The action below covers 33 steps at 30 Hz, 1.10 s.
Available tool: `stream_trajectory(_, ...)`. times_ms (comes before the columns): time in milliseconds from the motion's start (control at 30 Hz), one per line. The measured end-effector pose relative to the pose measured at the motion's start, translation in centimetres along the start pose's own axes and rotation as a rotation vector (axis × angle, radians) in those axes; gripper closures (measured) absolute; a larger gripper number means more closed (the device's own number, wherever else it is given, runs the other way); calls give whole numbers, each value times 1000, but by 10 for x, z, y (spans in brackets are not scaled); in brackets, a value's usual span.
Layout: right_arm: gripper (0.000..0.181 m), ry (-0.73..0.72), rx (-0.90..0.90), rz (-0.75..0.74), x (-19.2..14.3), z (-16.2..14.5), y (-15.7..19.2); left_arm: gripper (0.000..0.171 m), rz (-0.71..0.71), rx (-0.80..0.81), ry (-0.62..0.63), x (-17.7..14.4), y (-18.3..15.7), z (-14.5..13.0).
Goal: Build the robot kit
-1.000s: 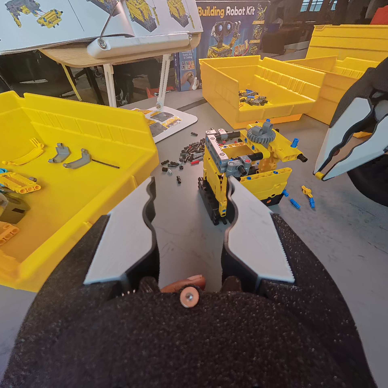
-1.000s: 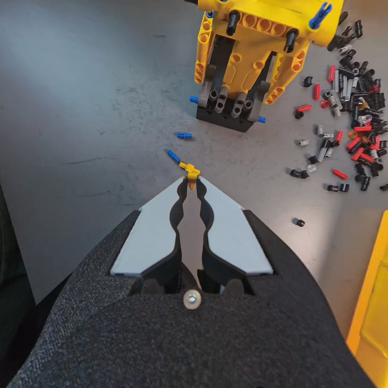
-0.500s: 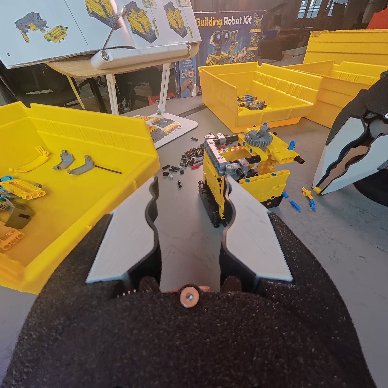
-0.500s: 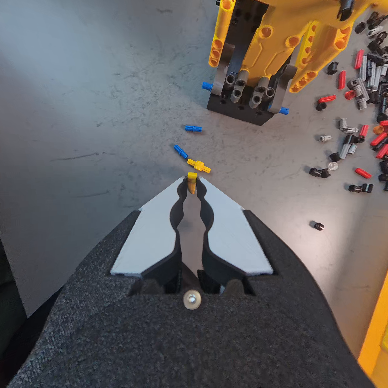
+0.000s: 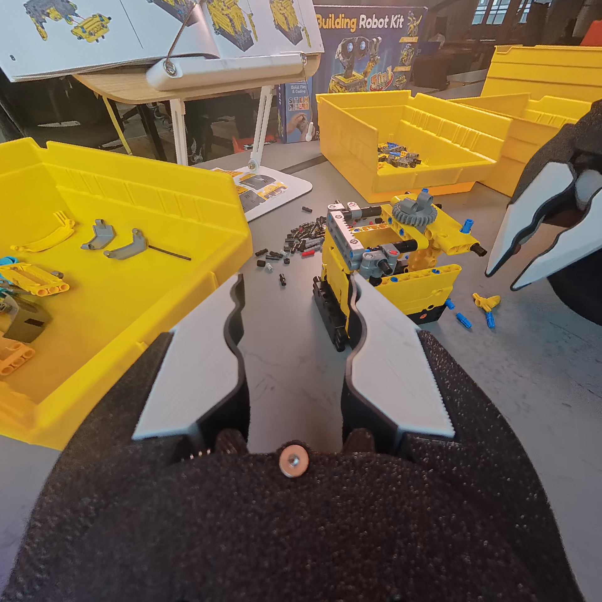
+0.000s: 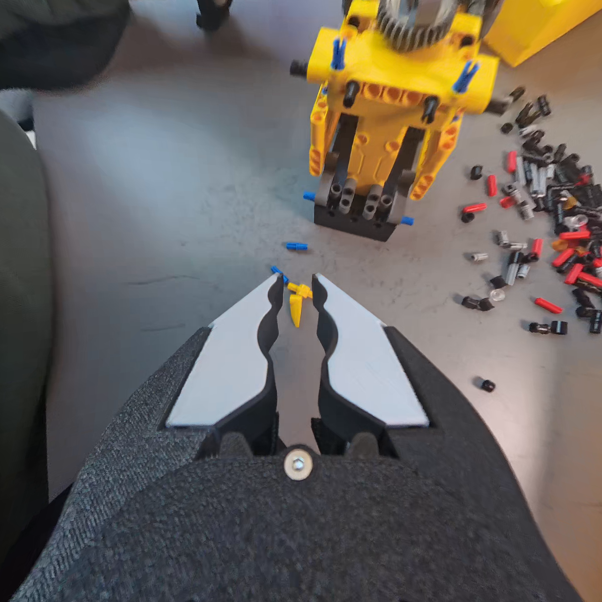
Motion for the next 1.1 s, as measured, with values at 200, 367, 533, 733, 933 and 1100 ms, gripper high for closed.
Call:
stream_trajectory(200, 156, -417, -58, -140, -37, 53, -25, 110, 1, -5, -3, 0, 1, 0)
stream_trajectory(367, 135, -696, 14, -315, -58, 59, -54, 111, 1, 1, -5, -1, 0, 1)
stream_trajectory(533, 109, -807, 143, -401, -72, 44, -76, 111, -2, 7, -8, -1, -1, 1)
stream_trajectory(733, 106, -837, 121, -567, -91, 35, -88, 111, 14, -1, 1, 0, 3, 0)
stream_trajectory(933, 106, -792, 90, -622, -87, 34, -89, 112, 14, -35, -1, -1, 7, 1)
stream_trajectory(1100, 107, -771, 83, -628, -84, 33, -90, 112, 9, -42, -10, -2, 6, 2)
Point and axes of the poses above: each gripper's, where its closed fingertips meet, x out along the fingers, z out of its top, y = z × x across the jaws, the point moved 3 cm from there along -x, back along the fingers, and after that the axes turned 8 degrees about z, right-handed, at the moved point
